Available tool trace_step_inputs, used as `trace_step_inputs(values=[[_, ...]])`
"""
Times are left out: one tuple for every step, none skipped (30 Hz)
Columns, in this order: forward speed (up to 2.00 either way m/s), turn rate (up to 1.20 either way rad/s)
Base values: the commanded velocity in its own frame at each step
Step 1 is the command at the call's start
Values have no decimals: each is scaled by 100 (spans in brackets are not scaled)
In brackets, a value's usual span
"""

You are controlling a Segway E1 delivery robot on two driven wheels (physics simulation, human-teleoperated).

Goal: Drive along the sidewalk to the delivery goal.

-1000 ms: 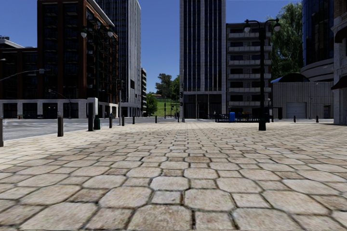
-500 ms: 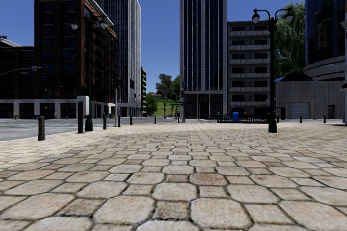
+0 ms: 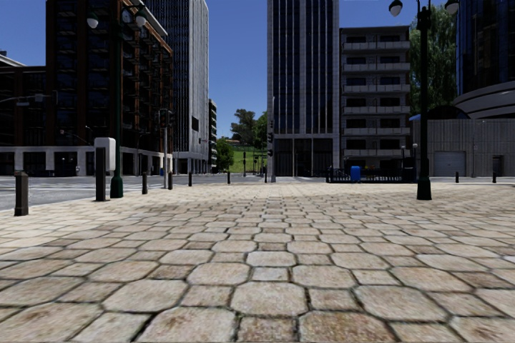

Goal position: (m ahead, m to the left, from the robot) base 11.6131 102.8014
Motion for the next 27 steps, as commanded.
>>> trace_step_inputs(values=[[200,0],[200,0],[200,0],[200,0],[200,0],[200,0],[200,0],[200,0],[200,0],[200,0],[200,0],[200,0],[200,0],[200,0],[200,0],[200,0],[200,0],[200,0],[200,0],[200,0],[200,0],[200,0],[200,0],[200,0],[200,0],[200,0],[200,0]])
